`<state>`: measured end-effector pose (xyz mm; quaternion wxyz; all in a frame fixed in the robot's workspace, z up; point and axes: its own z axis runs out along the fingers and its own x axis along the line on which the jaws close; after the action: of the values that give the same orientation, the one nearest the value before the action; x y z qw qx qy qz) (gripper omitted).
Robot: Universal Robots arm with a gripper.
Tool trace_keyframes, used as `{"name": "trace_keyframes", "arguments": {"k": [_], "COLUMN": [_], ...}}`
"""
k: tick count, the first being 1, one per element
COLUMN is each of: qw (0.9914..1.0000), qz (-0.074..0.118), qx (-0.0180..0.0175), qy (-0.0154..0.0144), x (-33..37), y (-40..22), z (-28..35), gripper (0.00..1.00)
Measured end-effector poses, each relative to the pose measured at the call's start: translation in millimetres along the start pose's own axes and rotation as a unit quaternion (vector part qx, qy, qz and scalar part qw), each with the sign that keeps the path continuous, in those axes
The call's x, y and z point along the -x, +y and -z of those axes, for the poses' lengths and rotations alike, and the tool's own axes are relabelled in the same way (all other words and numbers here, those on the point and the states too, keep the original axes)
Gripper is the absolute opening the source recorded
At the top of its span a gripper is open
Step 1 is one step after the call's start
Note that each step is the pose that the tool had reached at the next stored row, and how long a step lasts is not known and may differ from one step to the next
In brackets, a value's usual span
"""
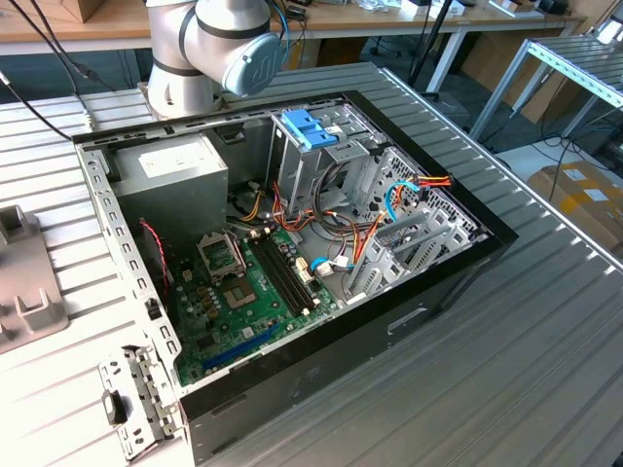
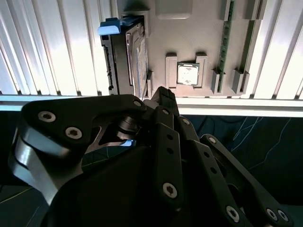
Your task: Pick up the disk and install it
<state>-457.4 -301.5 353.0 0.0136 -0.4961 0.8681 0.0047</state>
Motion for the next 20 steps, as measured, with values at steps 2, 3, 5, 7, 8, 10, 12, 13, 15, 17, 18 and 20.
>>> {"name": "trace_keyframes", "arguments": {"k": [2,3,5,7,8,10,12,13,15,17,18,20], "qw": [0.99999,0.99998,0.99993,0.99987,0.99981,0.99972,0.99961,0.99955,0.99939,0.99913,0.99902,0.99883], "qz": [0.004,0.007,0.012,0.016,0.019,0.024,0.028,0.030,0.035,0.042,0.044,0.048], "qx": [0.0001,0.0002,0.0003,0.0005,0.0005,0.0006,0.0008,0.0008,0.0010,0.0012,0.0013,0.0014], "qy": [0.0000,0.0000,-0.0001,-0.0001,-0.0001,-0.0001,-0.0002,-0.0002,-0.0002,-0.0001,-0.0002,-0.0003], "x": [0.0,0.0,0.0,0.0,0.0,0.0,0.0,0.0,0.0,0.0,0.0,0.0], "y": [0.0,0.0,0.0,0.0,0.0,0.0,0.0,0.0,0.0,0.0,0.0,0.0], "z": [0.0,0.0,0.0,0.0,0.0,0.0,0.0,0.0,0.0,0.1,0.1,0.0], "gripper": [0.11,0.11,0.11,0.11,0.11,0.11,0.11,0.11,0.11,0.11,0.11,0.11]}}
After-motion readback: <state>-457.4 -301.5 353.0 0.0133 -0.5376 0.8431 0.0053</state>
